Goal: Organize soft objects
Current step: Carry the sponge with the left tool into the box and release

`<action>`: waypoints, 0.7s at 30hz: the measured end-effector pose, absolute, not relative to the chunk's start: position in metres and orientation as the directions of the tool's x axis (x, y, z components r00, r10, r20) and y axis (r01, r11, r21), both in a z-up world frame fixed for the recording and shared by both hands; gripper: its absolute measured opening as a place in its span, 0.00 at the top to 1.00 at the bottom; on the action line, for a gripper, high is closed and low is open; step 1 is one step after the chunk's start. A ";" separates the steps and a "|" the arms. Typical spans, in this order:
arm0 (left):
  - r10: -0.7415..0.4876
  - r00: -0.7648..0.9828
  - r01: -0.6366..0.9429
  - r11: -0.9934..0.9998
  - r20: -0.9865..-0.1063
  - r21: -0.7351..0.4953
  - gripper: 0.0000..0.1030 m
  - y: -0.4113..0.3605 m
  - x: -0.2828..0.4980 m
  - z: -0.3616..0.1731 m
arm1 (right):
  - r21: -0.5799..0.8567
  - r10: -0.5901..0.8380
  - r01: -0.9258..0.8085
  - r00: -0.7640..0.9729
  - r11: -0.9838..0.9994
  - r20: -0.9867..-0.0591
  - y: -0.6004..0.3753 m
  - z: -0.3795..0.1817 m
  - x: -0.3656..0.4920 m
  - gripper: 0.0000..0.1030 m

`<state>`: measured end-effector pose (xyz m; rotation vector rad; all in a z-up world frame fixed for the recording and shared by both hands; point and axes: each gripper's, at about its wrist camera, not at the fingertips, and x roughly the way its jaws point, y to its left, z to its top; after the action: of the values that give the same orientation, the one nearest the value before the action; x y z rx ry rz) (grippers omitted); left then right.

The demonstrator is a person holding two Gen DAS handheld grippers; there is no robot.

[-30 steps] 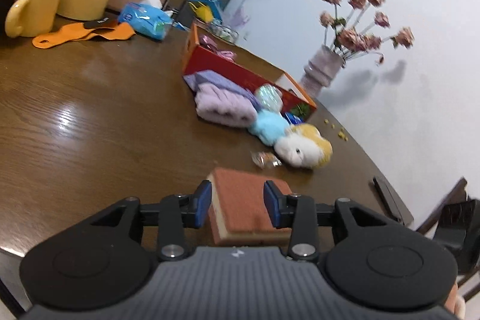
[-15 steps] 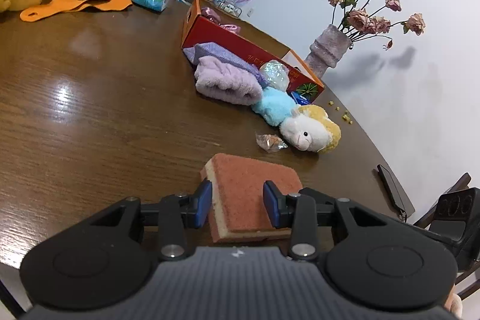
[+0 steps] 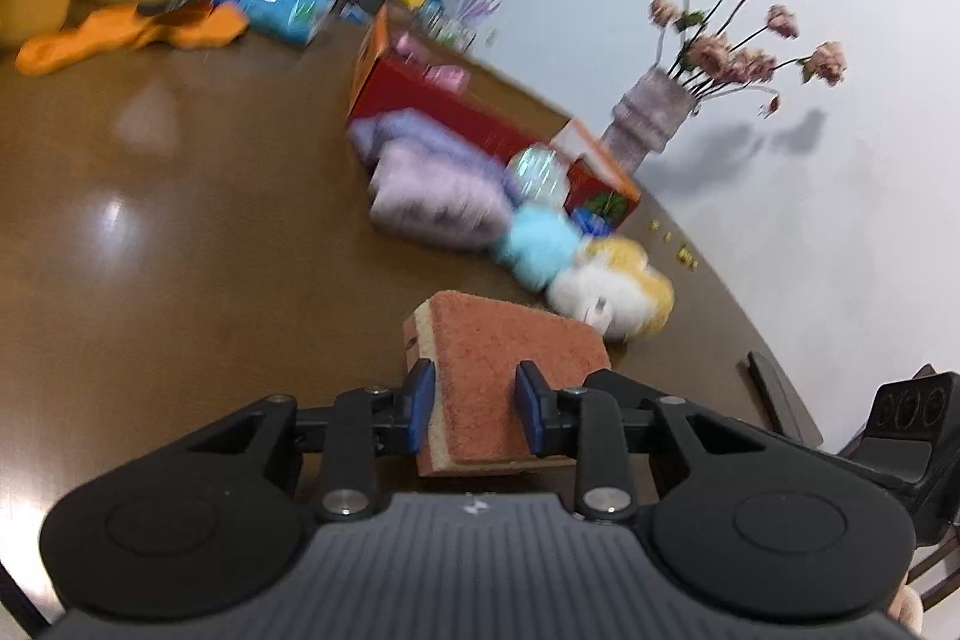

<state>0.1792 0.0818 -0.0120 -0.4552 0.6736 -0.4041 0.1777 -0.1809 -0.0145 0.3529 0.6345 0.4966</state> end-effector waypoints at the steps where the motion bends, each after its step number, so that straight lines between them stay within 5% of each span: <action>1: -0.499 0.720 0.223 0.825 -0.482 -0.520 0.72 0.081 0.187 -0.004 | 0.448 0.536 -0.336 0.709 0.828 -0.459 -0.182 -0.007 0.183 0.74; 10: -0.484 0.775 0.304 0.849 -0.406 -0.431 0.72 0.063 0.332 0.079 | 0.388 0.495 -0.354 0.789 0.851 -0.364 -0.191 0.073 0.320 0.74; 21: -0.343 0.714 0.186 0.933 -0.610 -0.307 0.70 0.038 0.498 0.029 | 0.376 0.422 -0.232 0.705 0.897 -0.571 -0.170 0.030 0.511 0.74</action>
<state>0.4976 0.0385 0.0287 -0.2309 0.7189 -0.2957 0.5110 -0.1697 0.0304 0.2870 0.7003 0.3692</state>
